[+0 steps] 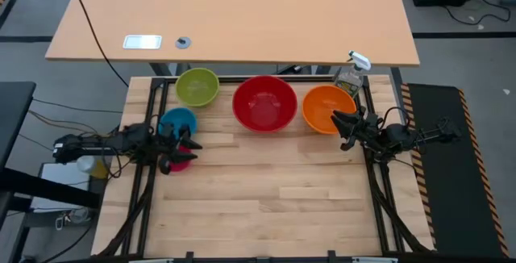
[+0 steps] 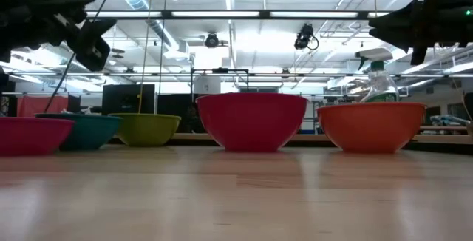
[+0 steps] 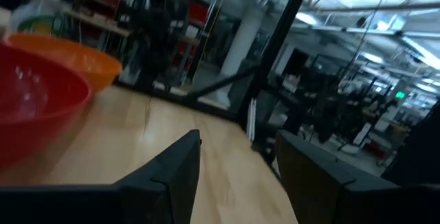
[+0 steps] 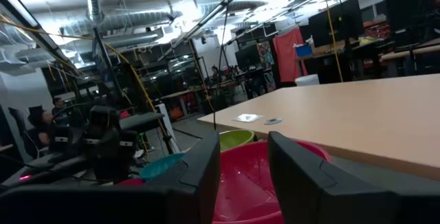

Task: Nest bowls inside each other
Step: Stack the orange bowl on top of the red bowl

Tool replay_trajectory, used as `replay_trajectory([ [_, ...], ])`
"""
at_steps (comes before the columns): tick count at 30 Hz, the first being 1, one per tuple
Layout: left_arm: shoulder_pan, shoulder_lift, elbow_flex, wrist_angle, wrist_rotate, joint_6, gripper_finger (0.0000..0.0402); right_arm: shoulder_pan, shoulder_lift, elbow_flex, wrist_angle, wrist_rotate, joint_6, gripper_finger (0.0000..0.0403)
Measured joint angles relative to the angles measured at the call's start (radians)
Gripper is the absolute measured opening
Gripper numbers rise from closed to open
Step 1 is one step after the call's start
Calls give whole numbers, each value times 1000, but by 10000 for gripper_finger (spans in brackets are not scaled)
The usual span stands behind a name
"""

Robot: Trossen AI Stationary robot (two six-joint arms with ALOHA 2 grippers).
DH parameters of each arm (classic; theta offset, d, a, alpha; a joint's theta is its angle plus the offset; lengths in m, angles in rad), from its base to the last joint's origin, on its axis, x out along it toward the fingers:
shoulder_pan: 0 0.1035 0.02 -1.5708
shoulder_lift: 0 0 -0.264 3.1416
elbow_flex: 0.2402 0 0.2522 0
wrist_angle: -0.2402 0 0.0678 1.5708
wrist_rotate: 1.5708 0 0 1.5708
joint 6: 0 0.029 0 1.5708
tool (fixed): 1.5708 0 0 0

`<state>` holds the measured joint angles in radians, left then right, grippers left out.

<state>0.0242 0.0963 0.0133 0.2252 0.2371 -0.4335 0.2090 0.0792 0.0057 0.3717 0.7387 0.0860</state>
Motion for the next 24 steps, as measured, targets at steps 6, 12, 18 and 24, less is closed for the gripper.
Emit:
replay_trajectory([
  [6,0,2,0,9,0,0,192,0,0,0,0,0,0,130],
  [12,0,2,0,-4,-1,-38,192,0,0,0,0,0,0,130],
  [18,0,2,0,30,16,-53,192,0,0,0,11,0,4,130],
  [24,0,1,0,210,150,-12,192,-7,0,0,208,-7,169,130],
])
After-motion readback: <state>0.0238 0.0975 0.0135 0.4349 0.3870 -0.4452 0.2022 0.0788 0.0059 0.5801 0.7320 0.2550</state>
